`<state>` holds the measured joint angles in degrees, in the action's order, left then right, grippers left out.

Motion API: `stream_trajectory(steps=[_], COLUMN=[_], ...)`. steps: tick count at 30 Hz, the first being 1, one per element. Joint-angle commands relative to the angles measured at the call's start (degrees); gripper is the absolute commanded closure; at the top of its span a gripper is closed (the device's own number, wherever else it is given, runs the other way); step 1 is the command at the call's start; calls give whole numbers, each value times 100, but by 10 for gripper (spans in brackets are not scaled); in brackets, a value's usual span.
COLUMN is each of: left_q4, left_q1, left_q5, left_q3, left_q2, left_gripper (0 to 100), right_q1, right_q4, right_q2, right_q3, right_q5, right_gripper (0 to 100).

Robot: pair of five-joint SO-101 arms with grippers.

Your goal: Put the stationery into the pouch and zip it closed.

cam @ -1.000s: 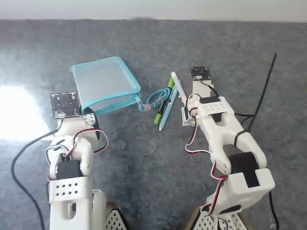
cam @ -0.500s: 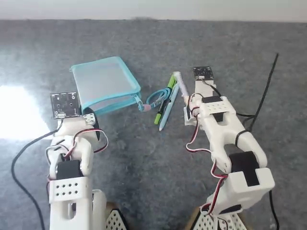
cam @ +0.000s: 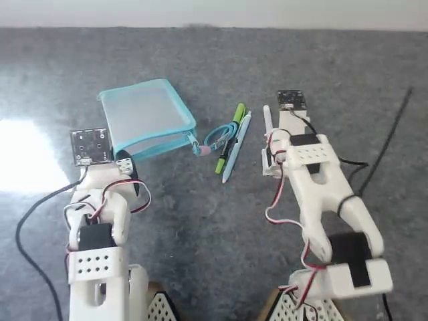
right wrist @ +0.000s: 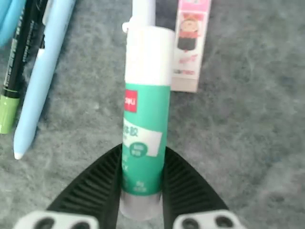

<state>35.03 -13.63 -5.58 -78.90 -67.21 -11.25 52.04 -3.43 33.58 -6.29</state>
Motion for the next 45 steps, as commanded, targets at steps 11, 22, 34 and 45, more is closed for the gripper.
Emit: stream_trajectory(steps=[11,22,34,45], left_q4=[-167,-167,-176,-167], left_q1=[-18,-18,-9,-9], left_q5=[-26,-26,-26,-26], left_q3=[75,66,66,48], left_q2=[9,0,26,0], left_gripper=[988,988,988,988], right_q1=[48,40,-901,-558], right_q4=[1385,2062,2677,778], right_q2=[-2510,-3248,-4488,-1552], right_q3=[229,-97,-53,695], right_q5=[1125,1855,2347,2980], right_gripper=[991,991,989,838])
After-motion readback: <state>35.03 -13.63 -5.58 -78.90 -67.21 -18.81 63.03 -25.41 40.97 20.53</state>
